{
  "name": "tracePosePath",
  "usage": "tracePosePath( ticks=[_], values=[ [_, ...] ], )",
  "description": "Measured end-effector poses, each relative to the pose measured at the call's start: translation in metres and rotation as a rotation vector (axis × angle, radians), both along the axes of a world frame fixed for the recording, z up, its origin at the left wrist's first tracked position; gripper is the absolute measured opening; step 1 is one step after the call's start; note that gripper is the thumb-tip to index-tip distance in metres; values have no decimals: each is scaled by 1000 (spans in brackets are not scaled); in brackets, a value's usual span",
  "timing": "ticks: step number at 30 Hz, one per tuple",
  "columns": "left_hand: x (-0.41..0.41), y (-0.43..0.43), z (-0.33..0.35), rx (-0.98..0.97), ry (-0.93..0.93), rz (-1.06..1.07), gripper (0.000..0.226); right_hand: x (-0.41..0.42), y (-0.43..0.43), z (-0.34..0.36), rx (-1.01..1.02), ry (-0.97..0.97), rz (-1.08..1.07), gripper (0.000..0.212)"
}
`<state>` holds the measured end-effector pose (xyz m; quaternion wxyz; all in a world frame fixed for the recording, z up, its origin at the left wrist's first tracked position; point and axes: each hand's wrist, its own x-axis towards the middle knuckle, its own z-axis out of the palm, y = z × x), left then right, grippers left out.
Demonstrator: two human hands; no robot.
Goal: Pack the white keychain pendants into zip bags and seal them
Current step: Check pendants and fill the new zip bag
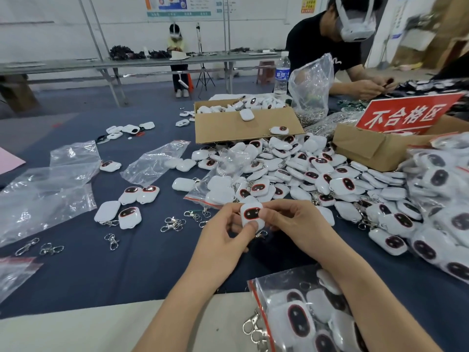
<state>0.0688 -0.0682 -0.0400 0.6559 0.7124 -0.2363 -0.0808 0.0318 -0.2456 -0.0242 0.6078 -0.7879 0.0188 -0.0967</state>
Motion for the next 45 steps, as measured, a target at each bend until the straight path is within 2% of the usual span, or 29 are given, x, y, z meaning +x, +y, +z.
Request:
tracePosePath(
  ticks=[12, 19, 21, 24, 26, 29, 31, 41, 45],
  values=[
    [0, 2, 0, -8, -15, -5, 15, 0, -1, -2, 21, 5, 31, 16],
    [-3, -2, 2, 13, -21, 47, 25, -2, 0, 2, 61, -11, 37, 17],
    [-4, -2, 3, 89, -134, 122, 36, -4, 1, 3, 65, -14, 68, 14],
    [-5, 2, 3, 307, -453, 210, 54, -4, 2, 4, 121, -24, 127, 26],
    [-8, 2, 4, 328, -512, 232, 49, -5, 3, 5, 173, -59, 116, 24],
    [-8, 0, 5, 222, -459, 310, 22, -7, 2, 8, 193, -84, 110, 16],
    [-6, 0, 4, 205, -439, 337, 17, -8, 1, 8, 200, -60, 123, 15],
    [-9, -2, 8, 159, -397, 314, 20, -8, 0, 10, 257, -41, 129, 16],
    [-12, -2, 10, 55, -200, 224, 23, -9, -2, 10, 288, -46, 159, 22]
  ],
)
